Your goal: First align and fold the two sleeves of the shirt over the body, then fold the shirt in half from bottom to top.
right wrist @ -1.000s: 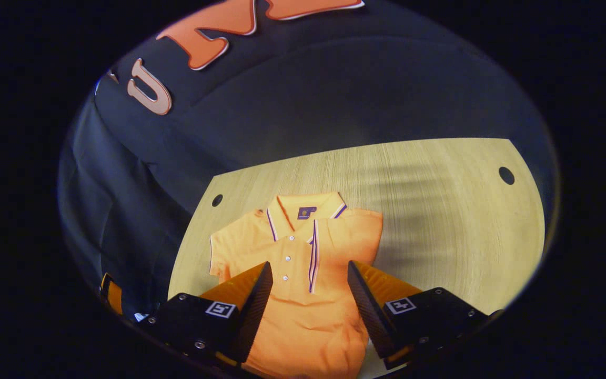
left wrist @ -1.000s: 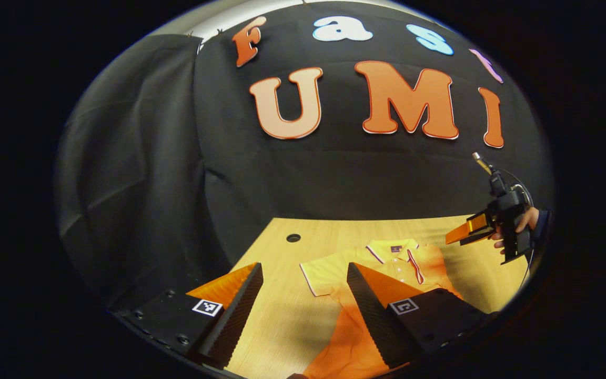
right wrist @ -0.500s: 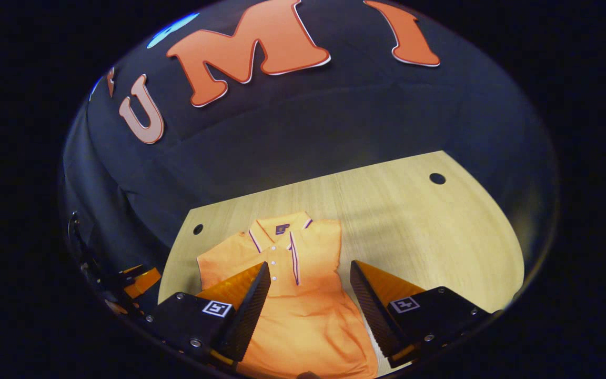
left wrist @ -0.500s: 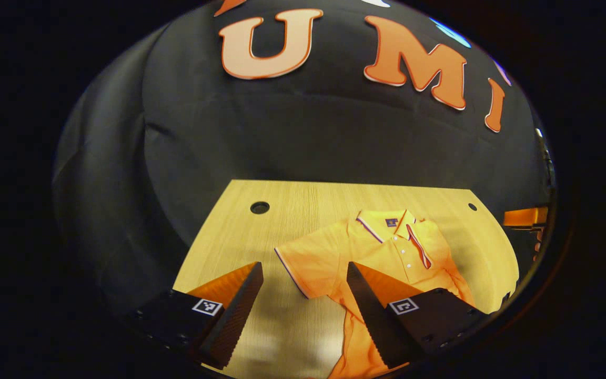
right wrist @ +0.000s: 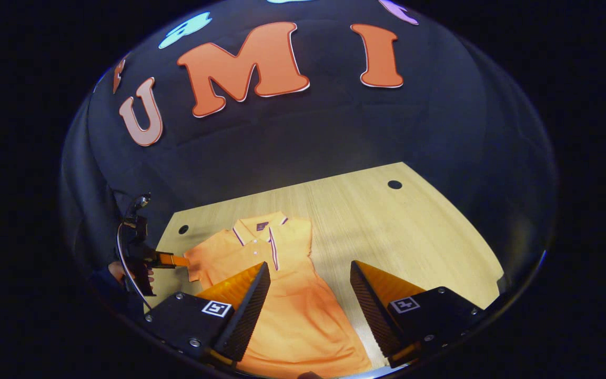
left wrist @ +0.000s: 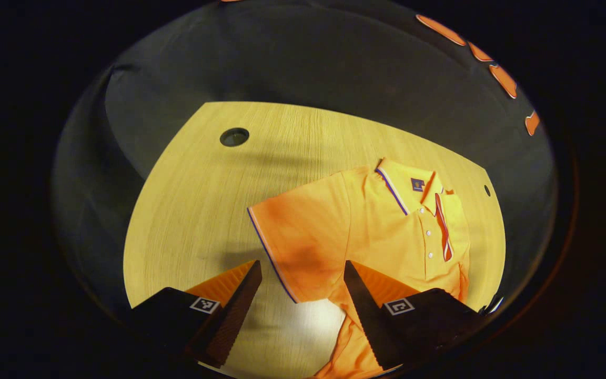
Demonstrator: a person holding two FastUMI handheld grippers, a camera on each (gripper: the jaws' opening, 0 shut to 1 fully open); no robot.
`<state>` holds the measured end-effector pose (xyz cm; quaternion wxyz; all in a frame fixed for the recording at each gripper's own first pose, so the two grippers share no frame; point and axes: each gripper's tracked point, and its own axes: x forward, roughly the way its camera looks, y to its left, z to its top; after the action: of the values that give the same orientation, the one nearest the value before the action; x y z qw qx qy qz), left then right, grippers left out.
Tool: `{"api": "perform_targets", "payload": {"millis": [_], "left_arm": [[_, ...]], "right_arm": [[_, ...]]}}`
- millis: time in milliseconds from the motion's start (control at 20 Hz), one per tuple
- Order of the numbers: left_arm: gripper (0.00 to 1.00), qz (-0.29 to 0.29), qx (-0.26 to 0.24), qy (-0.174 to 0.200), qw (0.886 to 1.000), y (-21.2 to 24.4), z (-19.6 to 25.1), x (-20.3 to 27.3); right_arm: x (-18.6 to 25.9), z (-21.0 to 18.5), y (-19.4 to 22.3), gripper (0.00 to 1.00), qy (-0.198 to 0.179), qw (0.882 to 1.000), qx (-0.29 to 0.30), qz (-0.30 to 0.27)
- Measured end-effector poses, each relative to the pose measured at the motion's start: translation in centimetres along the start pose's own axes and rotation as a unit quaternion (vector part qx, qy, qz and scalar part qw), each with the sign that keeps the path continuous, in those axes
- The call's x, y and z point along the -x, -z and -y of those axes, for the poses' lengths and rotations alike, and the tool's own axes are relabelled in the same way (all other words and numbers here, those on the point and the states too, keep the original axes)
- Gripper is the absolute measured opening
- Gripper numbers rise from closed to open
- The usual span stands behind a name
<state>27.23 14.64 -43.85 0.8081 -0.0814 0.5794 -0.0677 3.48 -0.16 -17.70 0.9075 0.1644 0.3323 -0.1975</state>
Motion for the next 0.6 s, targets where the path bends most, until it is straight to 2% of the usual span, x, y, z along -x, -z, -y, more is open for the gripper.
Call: {"api": "perform_targets", "payload": {"millis": [250, 350, 450, 500, 550, 600], "left_arm": [[0.97, -0.058, 0.008, -0.030, 0.998, -0.2, -0.6, -3.2], [0.95, -0.068, 0.003, -0.052, 0.996, -0.6, -1.4, -3.9], [0.95, -0.077, 0.000, -0.058, 0.995, -0.6, -1.4, -4.7], [0.92, -0.089, 0.002, -0.063, 0.994, -0.1, -1.6, -5.1], [0.82, -0.105, 0.002, -0.073, 0.992, 0.3, -2.0, -5.6], [0.72, -0.095, -0.001, -0.072, 0.993, -0.4, -1.7, -5.0]], "right_arm": [[4.2, 3.2, 0.4, 0.94, 0.038, 0.999, -0.006, 0.015], [5.5, 4.6, 0.8, 0.94, 0.056, 0.998, -0.014, 0.016], [6.7, 5.9, 1.2, 0.94, 0.075, 0.997, -0.018, 0.017], [7.3, 6.4, 1.3, 0.94, 0.083, 0.996, -0.020, 0.017], [7.7, 6.8, 1.5, 0.94, 0.086, 0.996, -0.024, 0.017], [8.0, 7.0, 1.7, 0.94, 0.092, 0.995, -0.026, 0.016]]}}
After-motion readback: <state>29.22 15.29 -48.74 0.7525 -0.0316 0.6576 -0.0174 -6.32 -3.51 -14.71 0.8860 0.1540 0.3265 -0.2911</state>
